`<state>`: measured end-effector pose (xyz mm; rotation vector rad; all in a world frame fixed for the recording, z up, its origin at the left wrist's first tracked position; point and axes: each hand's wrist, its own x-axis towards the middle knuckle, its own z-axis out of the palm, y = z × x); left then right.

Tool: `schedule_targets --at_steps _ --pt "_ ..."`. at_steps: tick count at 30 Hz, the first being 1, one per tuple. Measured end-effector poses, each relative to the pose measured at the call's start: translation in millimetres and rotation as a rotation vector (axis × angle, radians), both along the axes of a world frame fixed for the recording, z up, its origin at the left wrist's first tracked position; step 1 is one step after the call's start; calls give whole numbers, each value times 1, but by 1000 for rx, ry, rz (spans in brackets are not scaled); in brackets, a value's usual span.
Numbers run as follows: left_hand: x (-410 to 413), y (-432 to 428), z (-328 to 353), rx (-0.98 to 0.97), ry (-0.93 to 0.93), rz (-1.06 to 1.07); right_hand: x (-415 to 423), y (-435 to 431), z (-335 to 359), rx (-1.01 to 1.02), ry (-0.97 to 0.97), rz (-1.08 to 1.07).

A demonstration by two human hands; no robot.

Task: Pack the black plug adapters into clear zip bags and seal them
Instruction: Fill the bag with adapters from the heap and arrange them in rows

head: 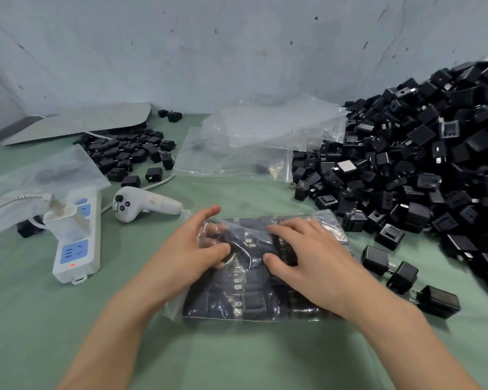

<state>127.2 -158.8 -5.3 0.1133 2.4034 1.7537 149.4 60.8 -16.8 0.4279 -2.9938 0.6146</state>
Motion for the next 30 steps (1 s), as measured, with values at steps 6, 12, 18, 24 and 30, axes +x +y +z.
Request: schedule_targets --at_steps 6,12,18,24,30 --pt "3 -6 3 -6 55 -38 -3 -4 3 30 50 19" --pt "5 0 1 73 51 -54 -2 -4 8 -39 77 29" --pt "3 -11 4 306 -74 20 1 4 15 -183 105 -30" --pt "-1 -8 2 440 -137 66 0 18 20 -197 133 -177" --pt "-12 -44 2 474 -122 311 12 70 21 7 -116 -460"
